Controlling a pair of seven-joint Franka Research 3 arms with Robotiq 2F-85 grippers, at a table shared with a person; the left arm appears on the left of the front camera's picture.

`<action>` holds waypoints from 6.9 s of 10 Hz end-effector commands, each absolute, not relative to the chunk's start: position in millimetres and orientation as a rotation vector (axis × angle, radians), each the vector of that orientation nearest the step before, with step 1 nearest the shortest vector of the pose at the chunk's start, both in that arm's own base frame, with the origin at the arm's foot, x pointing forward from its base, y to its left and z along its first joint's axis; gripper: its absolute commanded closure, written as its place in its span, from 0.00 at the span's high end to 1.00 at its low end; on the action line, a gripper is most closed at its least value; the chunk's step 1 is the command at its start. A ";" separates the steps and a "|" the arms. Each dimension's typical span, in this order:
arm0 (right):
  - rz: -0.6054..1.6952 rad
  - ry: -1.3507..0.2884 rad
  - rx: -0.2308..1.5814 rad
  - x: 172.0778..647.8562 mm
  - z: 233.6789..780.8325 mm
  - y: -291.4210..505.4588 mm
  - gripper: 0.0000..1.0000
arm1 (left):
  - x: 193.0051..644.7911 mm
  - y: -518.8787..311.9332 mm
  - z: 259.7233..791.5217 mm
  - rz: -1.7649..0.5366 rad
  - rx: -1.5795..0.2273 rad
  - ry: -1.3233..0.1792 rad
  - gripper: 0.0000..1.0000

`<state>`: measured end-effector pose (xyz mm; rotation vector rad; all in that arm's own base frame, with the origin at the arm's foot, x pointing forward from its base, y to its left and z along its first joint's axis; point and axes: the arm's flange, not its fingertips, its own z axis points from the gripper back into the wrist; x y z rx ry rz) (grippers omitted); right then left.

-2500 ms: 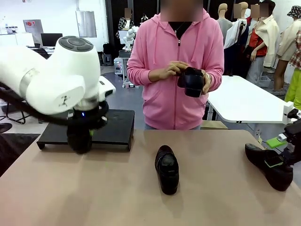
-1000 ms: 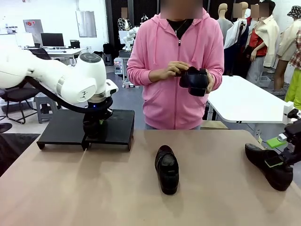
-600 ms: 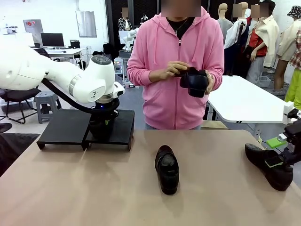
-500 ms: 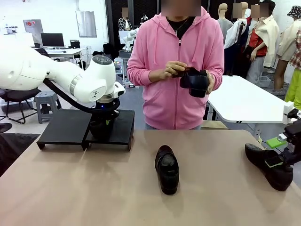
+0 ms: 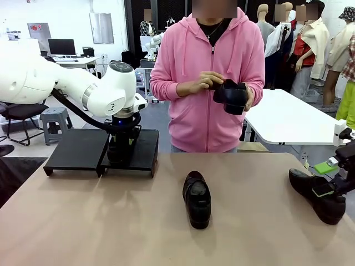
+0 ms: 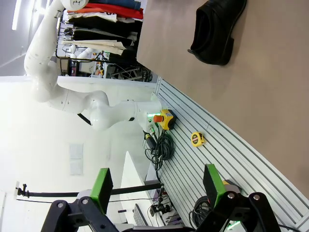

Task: Organize the shoes by placing them on the stand.
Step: Place the Shoe from the middle of the table onto the Shoes Stand, then pick up one Shoe and place it in the middle of the table.

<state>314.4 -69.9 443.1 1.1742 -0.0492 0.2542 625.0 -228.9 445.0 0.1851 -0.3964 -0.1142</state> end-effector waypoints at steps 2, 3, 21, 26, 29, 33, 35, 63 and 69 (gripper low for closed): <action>0.273 -0.076 1.195 316.8 446.2 -69.8 1.00 | 550.4 -208.3 472.0 -0.263 0.006 -0.249 1.00; 0.273 -0.076 1.195 316.8 446.2 -69.8 1.00 | 523.8 -198.4 483.5 -0.309 -0.059 -0.211 1.00; 0.273 -0.076 1.195 316.8 446.2 -69.8 1.00 | 338.9 -60.6 501.3 0.156 -0.868 -0.221 0.76; 0.273 -0.076 1.195 316.8 446.2 -69.8 1.00 | 338.9 -60.6 501.3 0.156 -0.868 -0.221 0.76; 0.306 -0.038 0.956 331.1 438.7 -42.7 1.00 | 338.9 -60.6 501.3 0.156 -0.868 -0.221 0.76; 0.270 -0.013 0.330 368.5 402.9 -14.2 1.00 | 338.9 -60.6 501.3 0.156 -0.868 -0.221 0.76; 0.294 -0.051 0.187 352.1 442.6 -18.9 1.00 | 338.9 -60.6 501.3 0.156 -0.868 -0.221 0.76; 0.240 -0.113 0.091 484.7 339.5 -93.1 1.00 | 337.8 -62.0 498.1 0.128 -0.796 -0.224 1.00; 0.234 -0.072 0.094 483.3 338.2 -90.5 0.00 | 338.3 -63.5 497.4 0.132 -0.811 -0.226 1.00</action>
